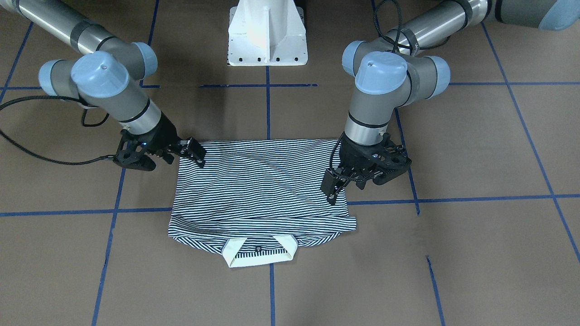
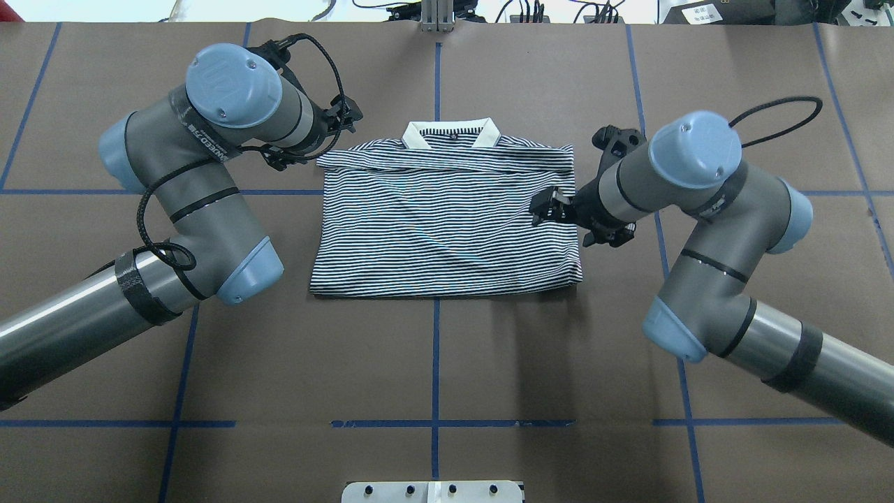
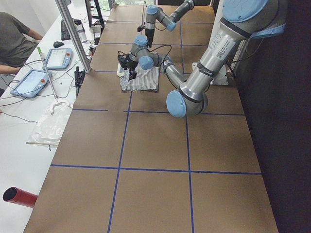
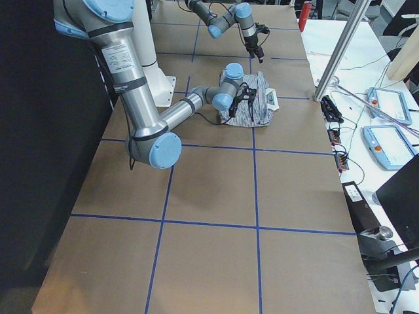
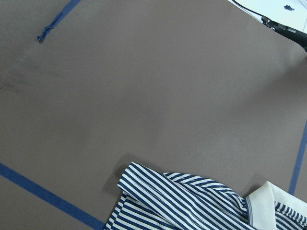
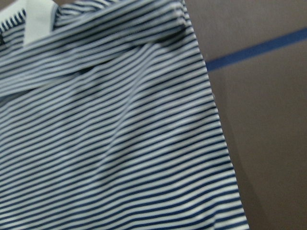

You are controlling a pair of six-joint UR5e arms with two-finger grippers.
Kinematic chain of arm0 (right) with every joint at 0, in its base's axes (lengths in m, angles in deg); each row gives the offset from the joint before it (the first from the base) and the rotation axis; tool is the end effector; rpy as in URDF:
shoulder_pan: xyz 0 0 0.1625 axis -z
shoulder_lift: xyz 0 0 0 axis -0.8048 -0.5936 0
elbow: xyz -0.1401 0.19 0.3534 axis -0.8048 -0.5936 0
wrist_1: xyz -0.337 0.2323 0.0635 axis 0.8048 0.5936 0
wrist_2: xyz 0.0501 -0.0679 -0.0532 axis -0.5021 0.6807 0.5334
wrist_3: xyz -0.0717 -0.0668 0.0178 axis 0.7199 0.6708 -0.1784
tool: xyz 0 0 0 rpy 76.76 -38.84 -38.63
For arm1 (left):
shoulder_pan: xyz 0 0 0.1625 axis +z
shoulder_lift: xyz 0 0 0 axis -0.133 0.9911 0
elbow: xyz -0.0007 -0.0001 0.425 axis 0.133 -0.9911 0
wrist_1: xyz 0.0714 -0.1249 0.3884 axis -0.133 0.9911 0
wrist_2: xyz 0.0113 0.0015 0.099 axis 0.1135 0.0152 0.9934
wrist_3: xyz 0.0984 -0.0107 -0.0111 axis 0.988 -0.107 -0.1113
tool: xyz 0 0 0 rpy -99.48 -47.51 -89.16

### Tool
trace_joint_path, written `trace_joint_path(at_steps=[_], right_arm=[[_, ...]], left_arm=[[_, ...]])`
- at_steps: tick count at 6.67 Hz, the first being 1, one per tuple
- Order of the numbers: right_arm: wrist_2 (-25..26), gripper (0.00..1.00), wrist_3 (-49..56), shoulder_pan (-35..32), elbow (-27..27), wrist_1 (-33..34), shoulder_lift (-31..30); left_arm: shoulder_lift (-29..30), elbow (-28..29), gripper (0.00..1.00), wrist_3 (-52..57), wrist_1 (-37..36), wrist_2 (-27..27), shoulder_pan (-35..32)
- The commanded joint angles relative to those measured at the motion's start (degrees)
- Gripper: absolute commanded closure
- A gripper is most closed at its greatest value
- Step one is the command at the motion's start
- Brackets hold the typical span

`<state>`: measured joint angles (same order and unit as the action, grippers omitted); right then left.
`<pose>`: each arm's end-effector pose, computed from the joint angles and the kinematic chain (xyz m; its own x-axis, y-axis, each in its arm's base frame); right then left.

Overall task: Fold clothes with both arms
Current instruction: 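Move the right gripper along the shirt's side toward its nearer corner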

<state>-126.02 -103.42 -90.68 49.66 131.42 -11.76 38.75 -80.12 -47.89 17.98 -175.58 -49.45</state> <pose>-0.4509 -0.4576 0.3413 0.4859 0.2842 0.8265 -0.2554 0.9506 -0.1768 0.4569 -0.5658 0.2380 0.4016 -0.4568 -0.7938 0.5922 0.7907 -0.1554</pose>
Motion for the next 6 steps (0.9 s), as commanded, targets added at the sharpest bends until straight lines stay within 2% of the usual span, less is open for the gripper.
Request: trace_joint_path(at_steps=[1,2,3,4,5,6], right_arm=[[3.55,0.01,-1.25,4.13,1.39,0.17,-3.16],[3.11,0.01,-1.17,4.22,1.48,1.48,-3.08],[3.54,0.06,-1.08,4.83,1.4,4.8,-2.21],[3.46,0.31,-0.9,4.74,1.48,5.09,-2.11],[3.11,0.84,-0.81,4.57,2.44,5.18,-2.37],[2.93,1.0,-0.47,4.22,3.06,5.44,-2.46]], left_arm=[[0.01,-0.36,0.0,-0.09,-0.28,0.0,0.06],[-0.07,-0.36,0.0,-0.09,-0.28,0.0,0.06],[-0.51,-0.62,0.0,0.0,-0.19,0.0,0.15],[-0.95,-0.71,0.0,0.0,-0.19,0.0,0.15],[-1.3,-1.41,0.0,0.0,-0.19,-0.09,0.24],[-1.65,-1.5,0.0,0.09,-0.19,-0.09,0.24]])
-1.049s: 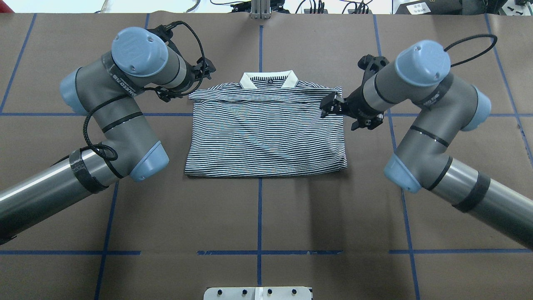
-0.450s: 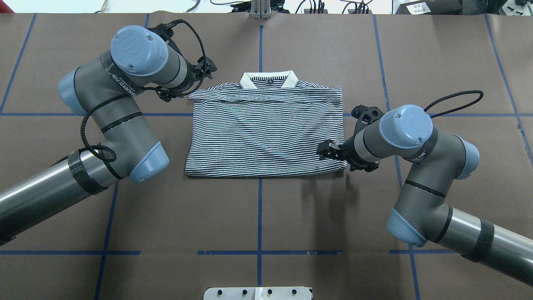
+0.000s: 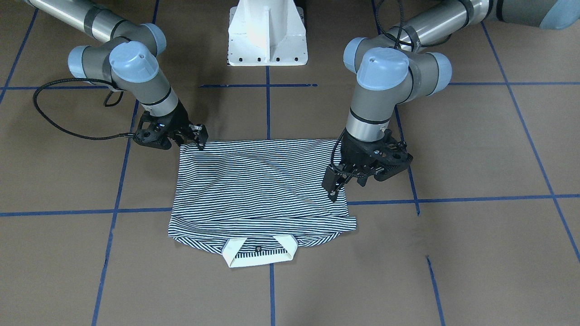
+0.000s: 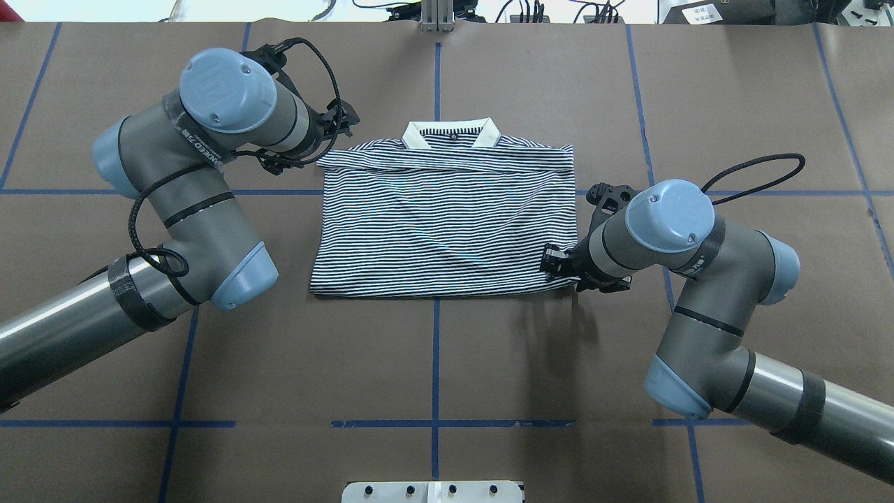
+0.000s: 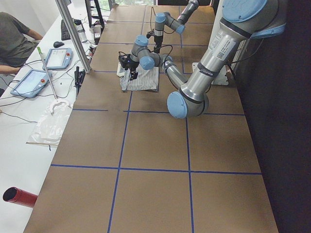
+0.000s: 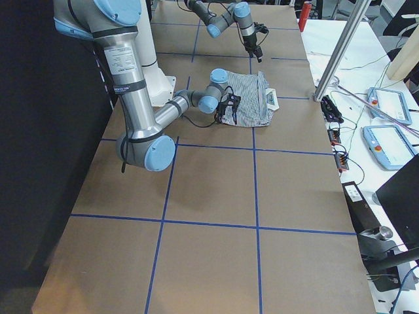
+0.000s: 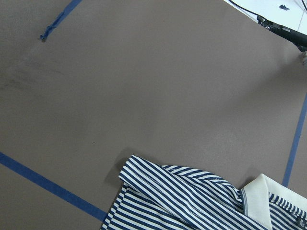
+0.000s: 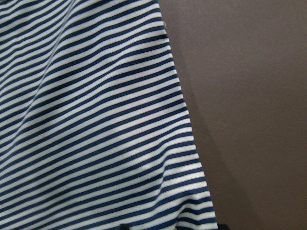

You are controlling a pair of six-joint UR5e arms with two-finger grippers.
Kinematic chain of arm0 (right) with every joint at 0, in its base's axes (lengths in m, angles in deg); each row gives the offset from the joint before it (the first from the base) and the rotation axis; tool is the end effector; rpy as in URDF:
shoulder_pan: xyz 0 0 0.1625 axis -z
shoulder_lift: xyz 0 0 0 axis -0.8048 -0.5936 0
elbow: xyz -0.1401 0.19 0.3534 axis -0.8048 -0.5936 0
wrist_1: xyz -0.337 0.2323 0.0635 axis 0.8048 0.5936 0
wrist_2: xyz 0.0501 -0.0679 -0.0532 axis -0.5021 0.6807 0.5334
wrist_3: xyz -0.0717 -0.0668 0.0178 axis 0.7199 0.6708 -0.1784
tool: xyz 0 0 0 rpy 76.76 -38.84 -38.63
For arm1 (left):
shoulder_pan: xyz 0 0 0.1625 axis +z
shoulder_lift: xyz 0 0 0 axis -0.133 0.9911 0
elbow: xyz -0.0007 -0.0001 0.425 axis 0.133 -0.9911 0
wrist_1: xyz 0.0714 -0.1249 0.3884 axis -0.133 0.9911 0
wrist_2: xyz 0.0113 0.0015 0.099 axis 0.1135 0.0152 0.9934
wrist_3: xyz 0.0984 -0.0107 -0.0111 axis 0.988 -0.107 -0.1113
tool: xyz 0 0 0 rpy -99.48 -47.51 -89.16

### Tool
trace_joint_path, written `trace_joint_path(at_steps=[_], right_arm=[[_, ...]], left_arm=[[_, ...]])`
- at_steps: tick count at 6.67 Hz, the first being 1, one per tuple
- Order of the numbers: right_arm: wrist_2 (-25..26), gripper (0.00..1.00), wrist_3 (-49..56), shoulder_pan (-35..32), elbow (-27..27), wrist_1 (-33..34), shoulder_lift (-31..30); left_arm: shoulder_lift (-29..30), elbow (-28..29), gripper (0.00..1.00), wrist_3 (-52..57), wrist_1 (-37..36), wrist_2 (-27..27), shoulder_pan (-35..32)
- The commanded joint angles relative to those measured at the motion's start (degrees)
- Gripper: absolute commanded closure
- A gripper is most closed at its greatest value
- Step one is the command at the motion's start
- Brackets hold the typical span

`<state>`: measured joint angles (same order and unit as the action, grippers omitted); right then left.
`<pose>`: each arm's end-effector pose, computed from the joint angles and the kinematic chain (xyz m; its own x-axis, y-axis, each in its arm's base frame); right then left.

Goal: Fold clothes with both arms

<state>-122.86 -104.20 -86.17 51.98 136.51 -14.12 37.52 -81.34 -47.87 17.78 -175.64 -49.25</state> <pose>-0.4721 -0.4181 0.3610 0.5670 0.2969 0.7683 -0.2458 0.9513 -0.1862 0.4537 -0.5594 0.2442 0.4056 -0.4570 -0.7916 0.5890 0.7930 -0.1560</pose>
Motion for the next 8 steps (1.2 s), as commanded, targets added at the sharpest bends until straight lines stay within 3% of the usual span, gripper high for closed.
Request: trace_joint_path(at_steps=[1,3,4,6,8], right_arm=[[0.12,1.0,0.31,-0.29,0.83,0.8,-0.45],[0.21,1.0,0.31,-0.03,1.8,0.8,-1.07],[0.21,1.0,0.31,1.63,5.63,0.89,-4.29],[0.56,1.0,-0.47,10.03,16.7,0.89,-15.0],[-0.06,1.0,-6.5,20.83,21.64,0.8,-18.99]], left_arm=[[-0.42,-0.28,0.0,-0.02,0.0,0.06,0.12],[-0.42,-0.37,0.01,-0.02,0.0,-0.03,0.21],[-0.42,-1.5,0.01,-0.02,-0.08,-0.03,0.21],[-0.59,-2.21,0.01,-0.02,-0.17,0.06,0.29],[-0.86,-2.65,0.01,-0.02,-0.17,-0.02,0.47]])
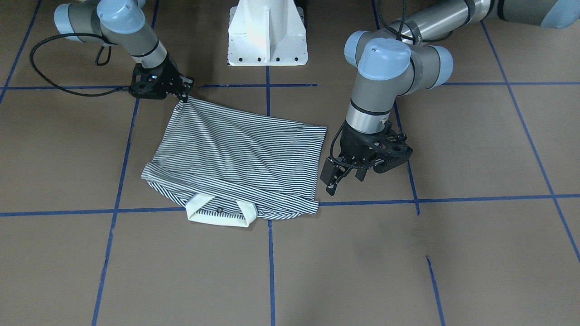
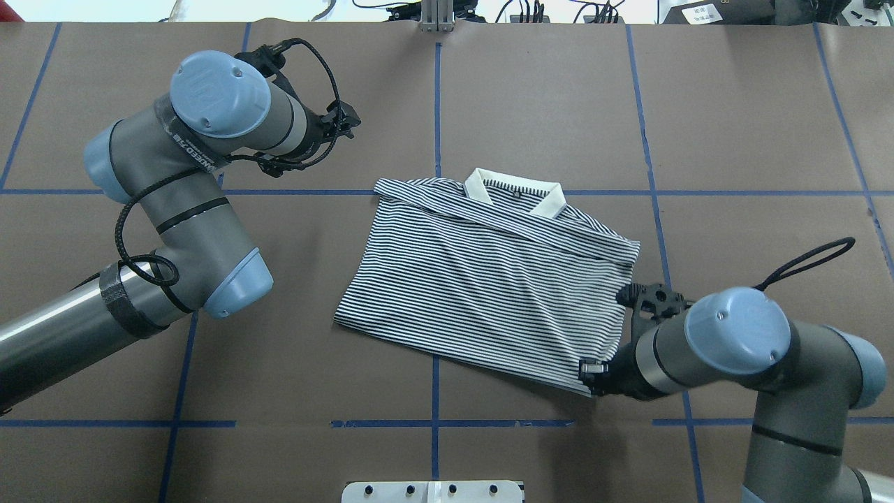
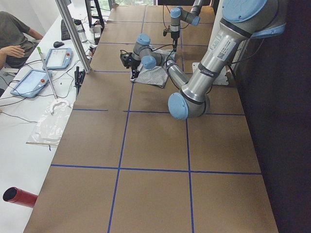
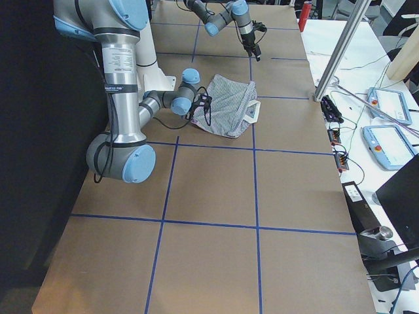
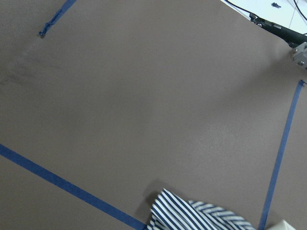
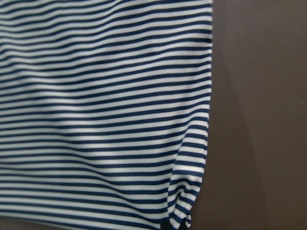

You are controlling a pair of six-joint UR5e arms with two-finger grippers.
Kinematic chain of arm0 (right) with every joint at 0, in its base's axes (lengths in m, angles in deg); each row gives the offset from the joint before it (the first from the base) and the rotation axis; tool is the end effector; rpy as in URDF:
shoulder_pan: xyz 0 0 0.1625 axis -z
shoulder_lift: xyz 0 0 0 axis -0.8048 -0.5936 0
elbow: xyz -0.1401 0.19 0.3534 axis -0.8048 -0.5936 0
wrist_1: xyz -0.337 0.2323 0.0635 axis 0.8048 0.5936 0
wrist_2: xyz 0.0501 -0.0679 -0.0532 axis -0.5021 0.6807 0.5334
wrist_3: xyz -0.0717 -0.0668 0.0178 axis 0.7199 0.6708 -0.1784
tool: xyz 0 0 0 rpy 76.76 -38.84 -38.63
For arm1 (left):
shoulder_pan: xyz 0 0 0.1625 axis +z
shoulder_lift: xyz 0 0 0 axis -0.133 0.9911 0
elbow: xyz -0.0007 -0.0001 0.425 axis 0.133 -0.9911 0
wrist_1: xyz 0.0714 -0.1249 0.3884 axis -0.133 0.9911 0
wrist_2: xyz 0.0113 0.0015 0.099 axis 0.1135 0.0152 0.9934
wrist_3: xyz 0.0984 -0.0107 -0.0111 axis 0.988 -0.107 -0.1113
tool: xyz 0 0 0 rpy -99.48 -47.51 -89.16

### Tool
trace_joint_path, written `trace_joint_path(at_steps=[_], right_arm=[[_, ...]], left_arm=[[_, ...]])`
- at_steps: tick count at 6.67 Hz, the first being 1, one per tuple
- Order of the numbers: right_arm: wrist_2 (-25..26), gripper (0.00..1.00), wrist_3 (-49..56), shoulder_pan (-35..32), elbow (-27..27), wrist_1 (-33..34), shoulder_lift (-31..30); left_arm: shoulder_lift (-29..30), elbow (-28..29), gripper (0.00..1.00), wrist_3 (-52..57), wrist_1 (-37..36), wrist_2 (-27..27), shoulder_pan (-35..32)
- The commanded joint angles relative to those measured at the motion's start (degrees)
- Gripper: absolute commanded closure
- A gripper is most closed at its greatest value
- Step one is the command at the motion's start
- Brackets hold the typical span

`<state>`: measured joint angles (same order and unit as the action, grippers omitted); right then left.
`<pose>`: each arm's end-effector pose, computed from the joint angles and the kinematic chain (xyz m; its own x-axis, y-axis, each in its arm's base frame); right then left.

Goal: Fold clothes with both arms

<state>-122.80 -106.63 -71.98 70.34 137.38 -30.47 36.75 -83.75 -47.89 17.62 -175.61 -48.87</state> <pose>-0.4410 -0.2501 0.3704 0.6073 0.1856 0.7725 -0.0282 0.9768 -0.2125 0.4483 -0.5485 0.2352 0.3929 -0.4410 -0.8069 0.5812 0.7991 -0.1537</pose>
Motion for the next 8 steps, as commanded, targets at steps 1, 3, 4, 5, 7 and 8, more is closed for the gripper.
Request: trace_joint_path(at_steps=[1,3,4,5,7,8], right_arm=[[0.4,1.0,-7.94,10.87,4.6,-0.07,-2.74],[4.24,0.0,-11.57,13.81,6.8,-0.33,-2.48],[6.45,0.0,-11.58,12.95,7.95,-0.33,-2.13],[7.34,0.0,-11.76,9.63,7.96,-0.42,-0.74],[7.27,0.0,-11.67,1.55,9.62,-0.51,0.84],[6.31,0.0,-11.5,-2.4,10.06,-0.51,1.21]], left_arm=[[-0.18,-0.94,0.01,0.0,0.0,-0.06,0.35],[-0.88,-2.08,0.01,0.0,0.0,-0.93,1.32],[-1.4,-2.78,0.01,-1.13,-1.48,-2.5,2.19],[-1.15,-3.57,0.04,-7.23,-6.11,-2.43,5.77],[-2.38,-5.34,0.09,-17.86,-9.65,-0.51,13.59],[-1.85,-7.43,0.11,-20.63,-14.98,0.46,17.02]])
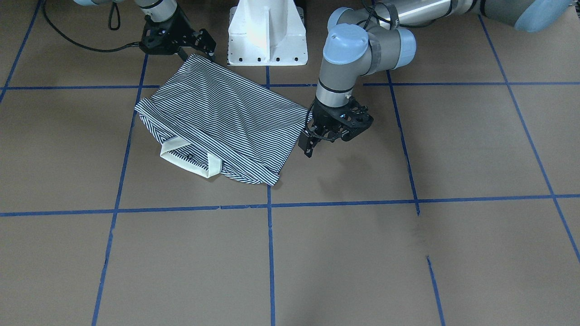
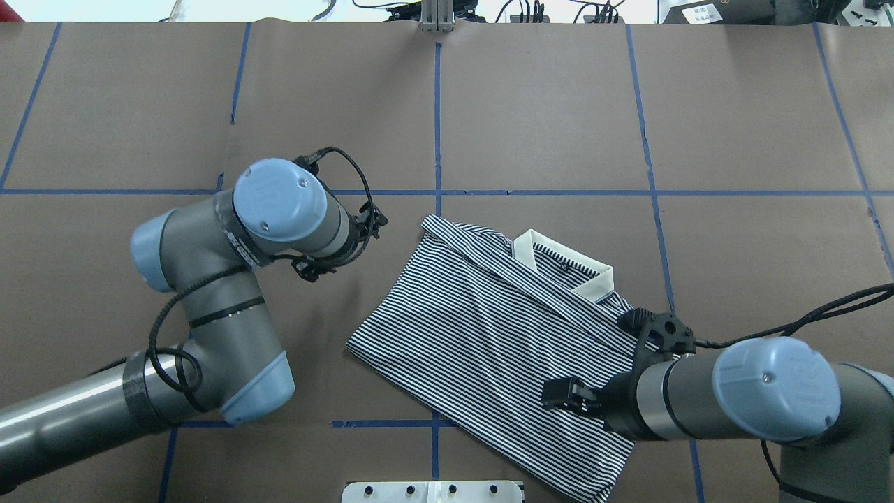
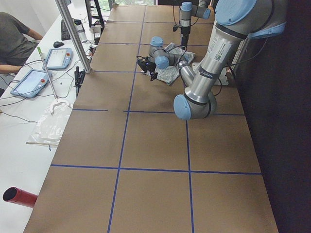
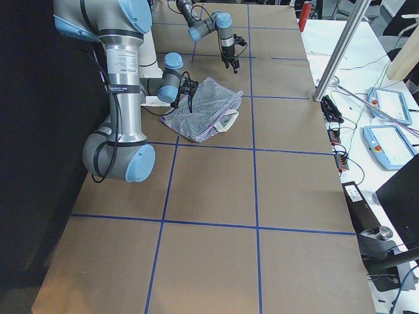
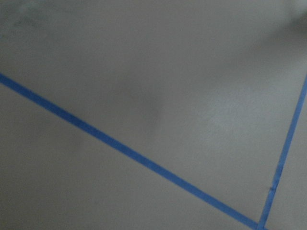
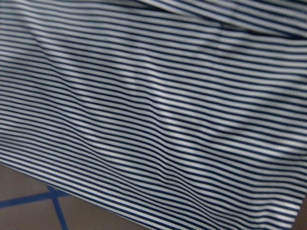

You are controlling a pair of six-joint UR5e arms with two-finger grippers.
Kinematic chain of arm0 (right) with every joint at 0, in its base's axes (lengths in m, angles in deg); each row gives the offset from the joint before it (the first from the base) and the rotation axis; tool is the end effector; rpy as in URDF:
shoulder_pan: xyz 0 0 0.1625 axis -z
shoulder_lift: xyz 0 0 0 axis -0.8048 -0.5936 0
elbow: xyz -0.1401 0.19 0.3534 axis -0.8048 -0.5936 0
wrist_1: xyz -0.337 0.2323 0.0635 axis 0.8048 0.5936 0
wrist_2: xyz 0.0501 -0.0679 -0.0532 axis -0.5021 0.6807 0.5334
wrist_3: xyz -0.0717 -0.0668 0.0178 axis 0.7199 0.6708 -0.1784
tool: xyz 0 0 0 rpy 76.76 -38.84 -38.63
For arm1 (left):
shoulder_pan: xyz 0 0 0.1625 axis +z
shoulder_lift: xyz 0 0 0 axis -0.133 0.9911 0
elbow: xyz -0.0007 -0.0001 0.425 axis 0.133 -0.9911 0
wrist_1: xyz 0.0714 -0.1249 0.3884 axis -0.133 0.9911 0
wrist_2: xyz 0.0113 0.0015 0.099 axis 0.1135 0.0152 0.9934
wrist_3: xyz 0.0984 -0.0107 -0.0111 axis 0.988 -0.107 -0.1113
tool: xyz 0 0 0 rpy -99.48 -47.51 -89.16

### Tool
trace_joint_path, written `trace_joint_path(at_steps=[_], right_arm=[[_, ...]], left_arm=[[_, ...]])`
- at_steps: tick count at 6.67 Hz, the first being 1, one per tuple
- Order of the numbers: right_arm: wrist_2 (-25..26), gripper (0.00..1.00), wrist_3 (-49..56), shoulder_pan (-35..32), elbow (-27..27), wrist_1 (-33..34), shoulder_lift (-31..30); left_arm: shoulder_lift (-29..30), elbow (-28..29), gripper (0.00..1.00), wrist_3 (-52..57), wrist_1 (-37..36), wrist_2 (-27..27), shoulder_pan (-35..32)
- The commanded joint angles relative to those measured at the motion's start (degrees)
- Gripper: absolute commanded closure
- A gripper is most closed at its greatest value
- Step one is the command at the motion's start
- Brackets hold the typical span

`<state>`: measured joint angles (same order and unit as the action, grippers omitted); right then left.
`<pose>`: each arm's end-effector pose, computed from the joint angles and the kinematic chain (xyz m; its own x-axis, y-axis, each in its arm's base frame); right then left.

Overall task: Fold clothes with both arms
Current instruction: 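Rotate the shirt a quarter turn with the right gripper while the left arm moves away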

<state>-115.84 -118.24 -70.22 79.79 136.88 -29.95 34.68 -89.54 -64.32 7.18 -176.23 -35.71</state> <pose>-0.4088 -0.2367 0.2921 0.4455 0.3207 0.8359 -0.1660 0.9470 -0.2749 0.5380 -0.4183 0.2409 0.4293 -0.6227 -0.6542 0.5359 0.7587 -0.3704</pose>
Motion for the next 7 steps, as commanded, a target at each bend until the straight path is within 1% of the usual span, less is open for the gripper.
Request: trace_joint_path(at_steps=[1,2,3,4,5,6,7], right_arm=[[-0.58,0.0,0.12,-5.07,0.62,0.07,0.95],[-0.49,0.0,0.12,-5.25,0.36,0.25,1.74],[-0.57,0.0,0.12,-5.52,0.45,0.25,1.75],[-0.49,0.0,0.12,-5.61,0.36,0.34,1.57],[-0.57,0.0,0.12,-5.61,0.45,0.25,1.66],[-0.66,0.0,0.12,-5.61,0.45,0.25,1.75],[-0.75,0.0,0.12,-5.87,0.45,0.25,1.66]], left_arm=[[-0.21,-5.75,0.11,-5.62,-8.16,1.7,5.81],[-0.39,-7.01,0.11,-5.98,-9.85,1.8,7.75],[-1.52,-6.24,0.11,-6.94,-9.69,3.28,10.29],[-1.71,-5.97,0.11,-7.04,-9.51,4.77,10.84],[-1.97,-5.19,0.11,-7.04,-9.43,4.87,10.76],[-1.98,-4.83,0.13,-7.12,-9.34,4.88,10.76],[-1.89,-4.31,0.15,-7.13,-9.25,6.44,10.67]])
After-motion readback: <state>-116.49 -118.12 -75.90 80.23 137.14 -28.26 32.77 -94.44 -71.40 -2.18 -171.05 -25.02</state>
